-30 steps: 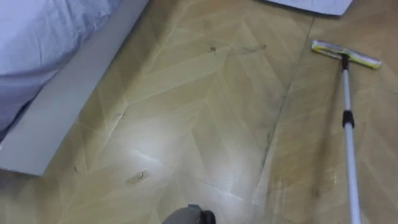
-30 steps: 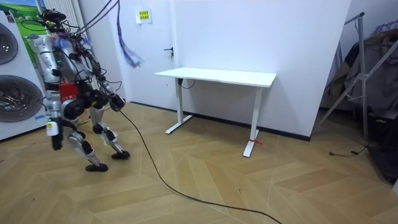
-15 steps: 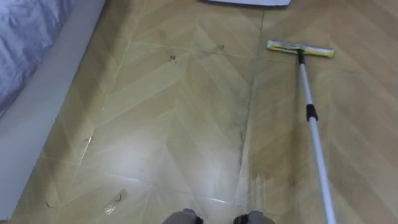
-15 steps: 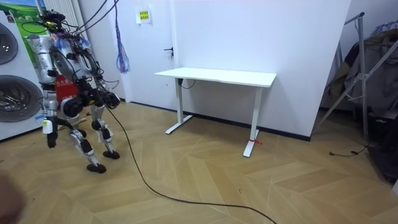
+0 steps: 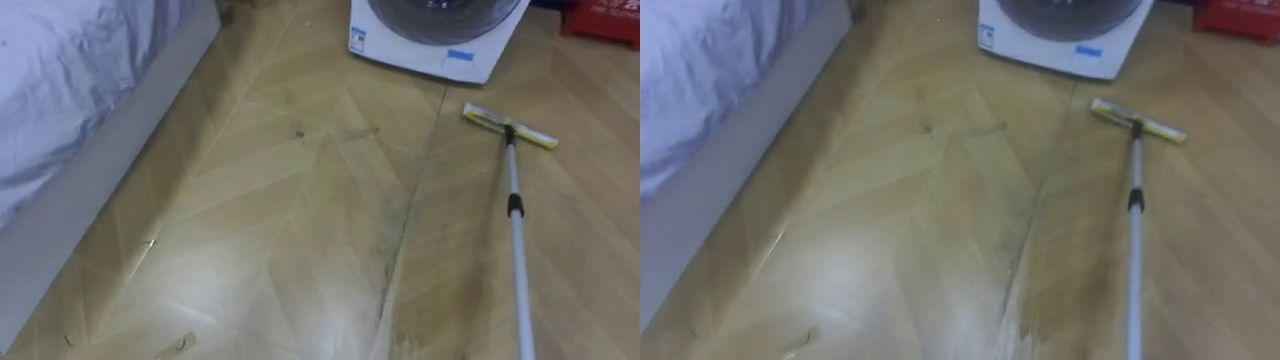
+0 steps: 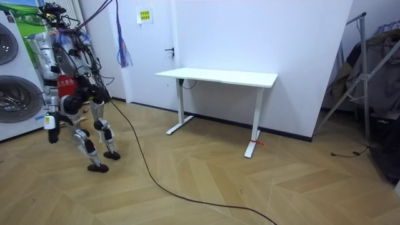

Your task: Mop floor

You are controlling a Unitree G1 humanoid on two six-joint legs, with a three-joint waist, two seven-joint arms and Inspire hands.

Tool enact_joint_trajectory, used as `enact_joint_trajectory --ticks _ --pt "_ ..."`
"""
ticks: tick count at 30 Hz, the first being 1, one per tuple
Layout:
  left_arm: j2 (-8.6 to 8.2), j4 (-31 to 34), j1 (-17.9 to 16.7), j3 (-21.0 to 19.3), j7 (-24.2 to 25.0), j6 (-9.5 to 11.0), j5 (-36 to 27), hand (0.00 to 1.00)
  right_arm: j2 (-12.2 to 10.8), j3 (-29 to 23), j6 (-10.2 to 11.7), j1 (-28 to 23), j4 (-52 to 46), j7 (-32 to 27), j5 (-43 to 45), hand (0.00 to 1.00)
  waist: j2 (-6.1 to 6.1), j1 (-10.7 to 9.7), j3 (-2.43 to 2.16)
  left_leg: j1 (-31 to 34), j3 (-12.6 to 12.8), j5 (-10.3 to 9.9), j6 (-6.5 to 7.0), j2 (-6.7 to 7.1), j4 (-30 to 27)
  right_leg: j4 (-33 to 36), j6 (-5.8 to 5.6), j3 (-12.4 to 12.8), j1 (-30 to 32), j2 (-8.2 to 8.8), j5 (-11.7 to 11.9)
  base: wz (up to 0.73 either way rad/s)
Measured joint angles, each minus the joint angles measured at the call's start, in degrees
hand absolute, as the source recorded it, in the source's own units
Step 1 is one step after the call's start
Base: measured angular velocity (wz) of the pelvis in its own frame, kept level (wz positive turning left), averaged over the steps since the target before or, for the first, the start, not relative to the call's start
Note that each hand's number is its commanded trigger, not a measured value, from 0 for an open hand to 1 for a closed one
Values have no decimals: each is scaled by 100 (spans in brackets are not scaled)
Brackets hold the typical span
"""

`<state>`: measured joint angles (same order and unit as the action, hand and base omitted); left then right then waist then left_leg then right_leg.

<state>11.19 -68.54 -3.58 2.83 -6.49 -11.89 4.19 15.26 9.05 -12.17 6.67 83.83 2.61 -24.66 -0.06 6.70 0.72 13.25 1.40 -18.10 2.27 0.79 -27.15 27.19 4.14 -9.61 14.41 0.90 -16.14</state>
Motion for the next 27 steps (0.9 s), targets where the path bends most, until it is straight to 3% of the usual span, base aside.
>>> enact_joint_trajectory --ticks 2,6,10,18,24,27 --pt "-33 7 0 -33 -77 72 -18 0 -196 114 59 -335 7 7 -87 100 -24 -133 -46 -426 36 127 -2 15 414 -361 -22 28 -358 -23 65 -11" --pt "-85 4 -99 -266 -86 209 30 0 -398 143 158 -652 42 126 -143 100 -123 -205 -52 -1064 106 233 -26 -4 959 -793 -30 94 -890 -97 142 -13" --pt "-115 3 -336 -473 -82 112 201 0 -491 151 149 -848 16 200 -187 100 -204 -204 -91 -1455 149 242 -41 -16 1196 -1084 -49 93 -1295 -159 164 -2" --pt "-222 6 -688 -611 42 -154 529 0 -580 151 126 -881 18 180 -97 100 -243 -180 -18 -1745 132 241 -41 -48 1255 -1479 -71 157 -1741 -221 298 -1" --pt "-267 -8 -692 -668 192 -200 558 0 -581 146 100 -891 20 185 79 100 -222 -189 -11 -1813 115 241 -41 -45 1290 -1453 -85 161 -1778 -220 313 -1" --pt "-316 -8 -723 -719 279 -319 555 0 -581 146 57 -932 20 205 116 100 -220 -184 4 -1898 136 241 -40 -42 1302 -1456 -84 159 -1851 -221 321 0"
